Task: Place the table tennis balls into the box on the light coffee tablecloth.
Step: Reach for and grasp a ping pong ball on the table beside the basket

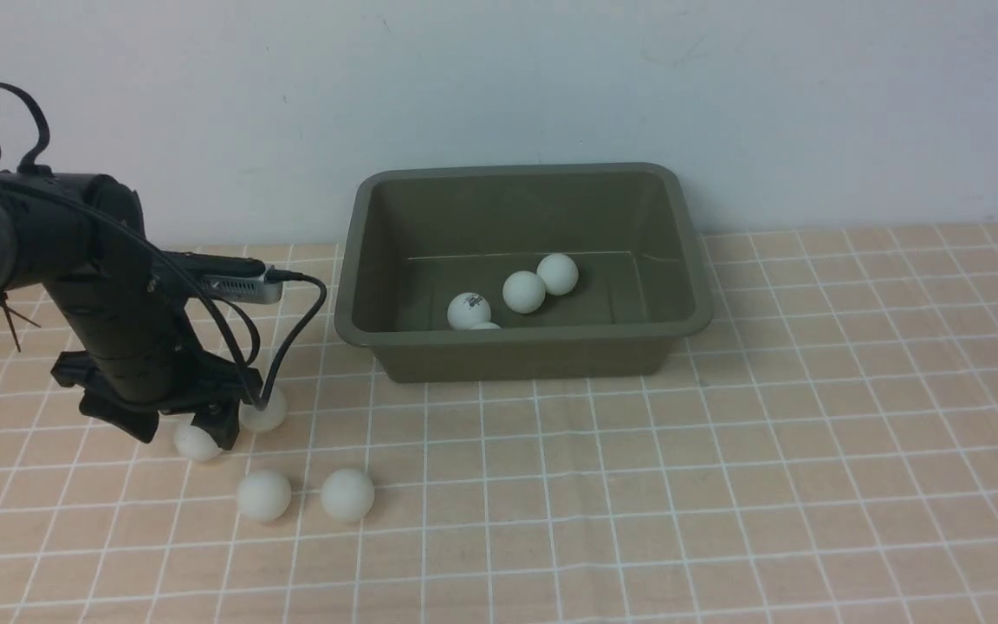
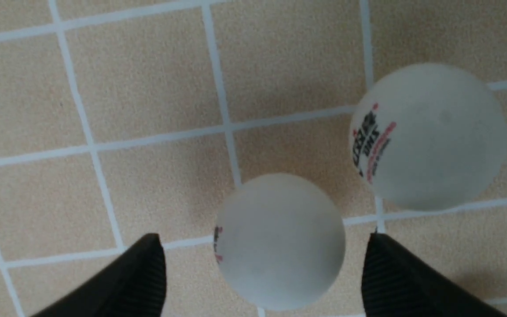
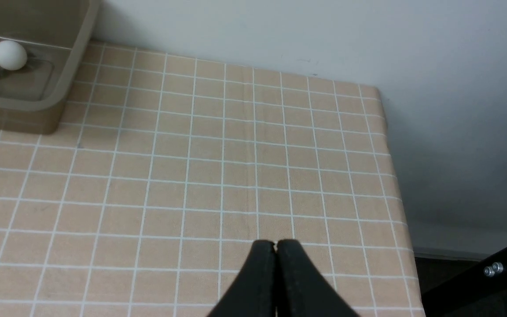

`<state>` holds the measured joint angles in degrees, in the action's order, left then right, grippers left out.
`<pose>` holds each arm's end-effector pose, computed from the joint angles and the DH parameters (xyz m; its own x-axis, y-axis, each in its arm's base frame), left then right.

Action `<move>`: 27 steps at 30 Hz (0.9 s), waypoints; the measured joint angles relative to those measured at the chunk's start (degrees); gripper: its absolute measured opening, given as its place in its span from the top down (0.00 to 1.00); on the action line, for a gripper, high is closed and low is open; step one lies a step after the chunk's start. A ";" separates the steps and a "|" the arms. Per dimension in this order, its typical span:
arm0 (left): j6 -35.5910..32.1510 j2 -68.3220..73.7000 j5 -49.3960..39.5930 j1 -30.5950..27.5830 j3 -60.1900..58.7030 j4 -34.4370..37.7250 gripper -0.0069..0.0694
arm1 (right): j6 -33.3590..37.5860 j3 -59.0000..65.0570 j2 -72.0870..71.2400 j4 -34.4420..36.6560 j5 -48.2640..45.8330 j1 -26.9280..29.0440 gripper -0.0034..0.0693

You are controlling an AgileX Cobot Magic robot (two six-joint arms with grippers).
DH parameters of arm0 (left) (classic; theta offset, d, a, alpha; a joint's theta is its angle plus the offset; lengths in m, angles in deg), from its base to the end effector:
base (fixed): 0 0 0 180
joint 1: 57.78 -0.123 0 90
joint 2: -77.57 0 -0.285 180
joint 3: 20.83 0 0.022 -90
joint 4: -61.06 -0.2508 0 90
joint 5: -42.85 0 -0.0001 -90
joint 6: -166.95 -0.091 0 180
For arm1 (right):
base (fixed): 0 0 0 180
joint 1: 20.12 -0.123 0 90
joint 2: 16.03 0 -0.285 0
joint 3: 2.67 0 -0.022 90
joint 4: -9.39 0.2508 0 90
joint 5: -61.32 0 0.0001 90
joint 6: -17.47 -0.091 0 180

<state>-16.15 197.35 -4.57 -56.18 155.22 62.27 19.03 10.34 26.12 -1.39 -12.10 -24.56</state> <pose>0.3761 -0.0119 0.1595 -0.9857 0.0673 -0.1544 0.0696 0.9975 -0.0092 0.0533 -0.0122 0.4200 -0.6211 -0.1286 -0.7731 0.0136 0.9845 -0.1746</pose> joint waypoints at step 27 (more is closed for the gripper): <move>0.00 0.70 -21.59 1.38 20.72 -3.73 0.51 | -0.20 0.00 0.00 0.24 0.00 0.00 0.98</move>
<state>-16.15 198.06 -26.15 -54.80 175.94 58.53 18.83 10.34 26.12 -1.15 -12.10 -24.56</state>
